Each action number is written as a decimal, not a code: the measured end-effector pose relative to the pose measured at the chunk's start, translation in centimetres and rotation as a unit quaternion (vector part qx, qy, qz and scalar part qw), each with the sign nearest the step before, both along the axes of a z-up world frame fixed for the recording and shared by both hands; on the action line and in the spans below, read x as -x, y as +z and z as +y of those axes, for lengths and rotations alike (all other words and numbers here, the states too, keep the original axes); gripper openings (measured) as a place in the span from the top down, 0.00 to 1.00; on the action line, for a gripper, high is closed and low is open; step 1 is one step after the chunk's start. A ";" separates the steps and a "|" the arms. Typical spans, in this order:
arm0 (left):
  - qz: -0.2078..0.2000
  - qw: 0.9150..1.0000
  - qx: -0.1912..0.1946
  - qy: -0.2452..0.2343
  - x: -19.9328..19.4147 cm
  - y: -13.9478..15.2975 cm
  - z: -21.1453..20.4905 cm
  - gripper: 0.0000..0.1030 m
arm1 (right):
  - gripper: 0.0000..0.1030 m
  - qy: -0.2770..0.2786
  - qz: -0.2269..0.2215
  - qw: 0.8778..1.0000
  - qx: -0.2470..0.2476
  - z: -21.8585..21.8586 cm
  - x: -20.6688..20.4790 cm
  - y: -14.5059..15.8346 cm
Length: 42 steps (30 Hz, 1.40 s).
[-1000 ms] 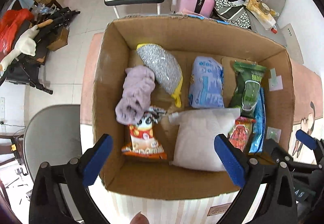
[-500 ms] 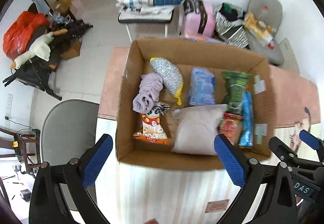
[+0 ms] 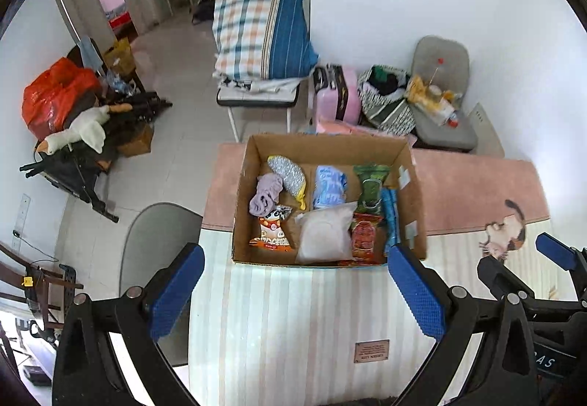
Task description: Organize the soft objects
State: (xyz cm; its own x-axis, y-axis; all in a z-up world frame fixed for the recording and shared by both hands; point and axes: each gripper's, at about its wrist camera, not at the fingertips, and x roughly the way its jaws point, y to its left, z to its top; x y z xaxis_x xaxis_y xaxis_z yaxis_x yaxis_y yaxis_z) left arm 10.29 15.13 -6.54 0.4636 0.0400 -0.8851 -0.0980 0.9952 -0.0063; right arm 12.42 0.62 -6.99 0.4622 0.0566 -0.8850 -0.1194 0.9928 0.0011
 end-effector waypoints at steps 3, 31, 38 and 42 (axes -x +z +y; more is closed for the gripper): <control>-0.013 1.000 0.000 0.000 1.7 1.7 -0.1 0.01 | 0.00 -0.004 -0.024 1.000 0.001 -0.4 2.1 2.5; -0.056 0.998 -0.002 0.007 5.8 6.0 -0.7 0.01 | 0.00 -0.013 -0.101 0.994 0.032 -2.3 7.4 10.4; -0.055 0.998 -0.002 0.010 5.8 5.7 -0.5 0.01 | 0.00 -0.012 -0.098 0.995 0.032 -2.3 7.1 10.2; -0.054 0.998 -0.001 0.011 5.7 5.5 -0.3 0.01 | 0.00 -0.011 -0.095 0.995 0.032 -2.4 7.1 9.9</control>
